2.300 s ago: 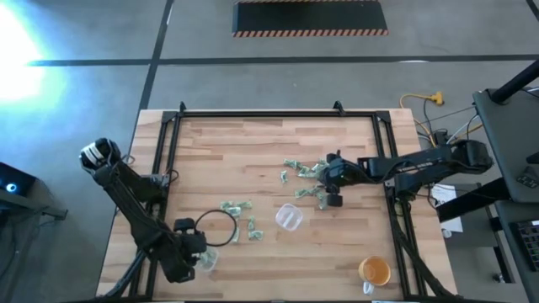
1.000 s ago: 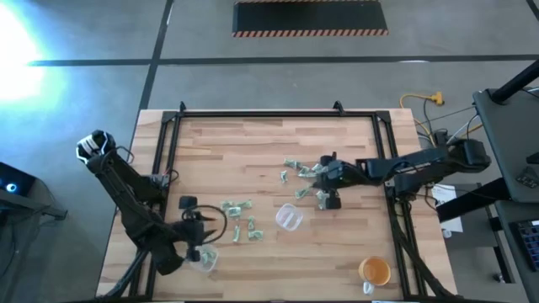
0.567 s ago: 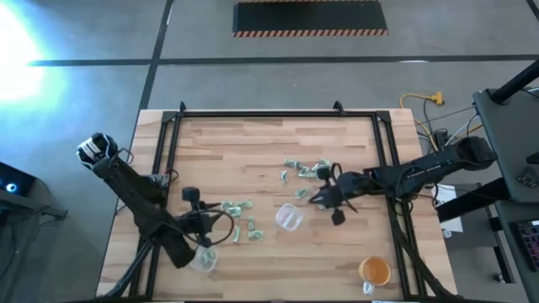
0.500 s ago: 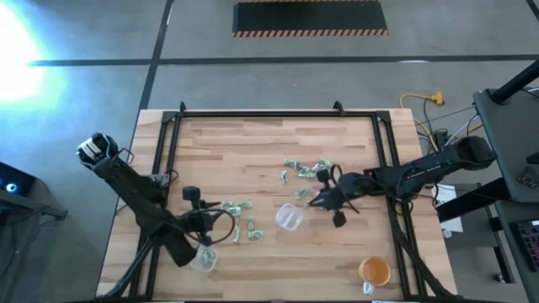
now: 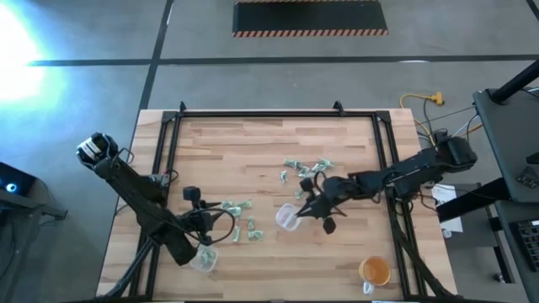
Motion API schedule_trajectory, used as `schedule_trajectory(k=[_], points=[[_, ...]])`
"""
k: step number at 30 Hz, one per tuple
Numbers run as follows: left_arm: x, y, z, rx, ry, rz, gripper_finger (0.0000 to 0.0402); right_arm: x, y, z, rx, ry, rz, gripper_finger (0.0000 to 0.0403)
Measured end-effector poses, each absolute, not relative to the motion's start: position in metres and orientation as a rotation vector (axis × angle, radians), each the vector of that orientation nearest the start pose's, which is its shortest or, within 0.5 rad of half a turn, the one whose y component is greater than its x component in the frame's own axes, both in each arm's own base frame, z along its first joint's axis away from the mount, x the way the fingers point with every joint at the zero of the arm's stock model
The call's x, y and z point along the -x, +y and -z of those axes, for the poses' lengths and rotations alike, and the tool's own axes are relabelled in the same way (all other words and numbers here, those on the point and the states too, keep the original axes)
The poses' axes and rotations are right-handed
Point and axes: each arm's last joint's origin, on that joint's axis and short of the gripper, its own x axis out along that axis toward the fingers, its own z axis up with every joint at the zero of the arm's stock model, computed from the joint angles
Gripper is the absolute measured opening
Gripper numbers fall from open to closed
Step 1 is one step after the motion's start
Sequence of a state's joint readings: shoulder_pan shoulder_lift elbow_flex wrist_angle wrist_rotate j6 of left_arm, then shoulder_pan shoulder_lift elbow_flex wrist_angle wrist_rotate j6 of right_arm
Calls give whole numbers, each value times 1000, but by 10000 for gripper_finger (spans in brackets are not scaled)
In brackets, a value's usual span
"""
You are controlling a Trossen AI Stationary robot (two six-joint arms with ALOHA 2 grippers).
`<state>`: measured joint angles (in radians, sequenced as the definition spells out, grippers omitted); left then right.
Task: Pick and place items into bin
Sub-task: Put the light green packet into the top transparent bin
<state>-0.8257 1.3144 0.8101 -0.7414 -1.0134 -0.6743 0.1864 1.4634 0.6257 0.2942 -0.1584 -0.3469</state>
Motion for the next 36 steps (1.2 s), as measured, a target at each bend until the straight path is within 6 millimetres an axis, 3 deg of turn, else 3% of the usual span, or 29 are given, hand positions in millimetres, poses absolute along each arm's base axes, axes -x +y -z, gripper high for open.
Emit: schedule_trajectory(k=[6,16,26,33,36], points=[[-169,-147,-214,-352,635,-389,128,-298,60,-170,337,605,-442,9],[-169,-147,-214,-349,638,-386,128,-303,59,-170,316,640,-433,12],[-169,-147,-214,-348,639,-385,128,-304,58,-170,305,642,-418,91],[-168,-147,-213,-352,642,-385,128,-289,44,-187,420,752,-41,124],[-168,-146,-212,-354,643,-386,128,-280,39,-190,392,794,6,124]])
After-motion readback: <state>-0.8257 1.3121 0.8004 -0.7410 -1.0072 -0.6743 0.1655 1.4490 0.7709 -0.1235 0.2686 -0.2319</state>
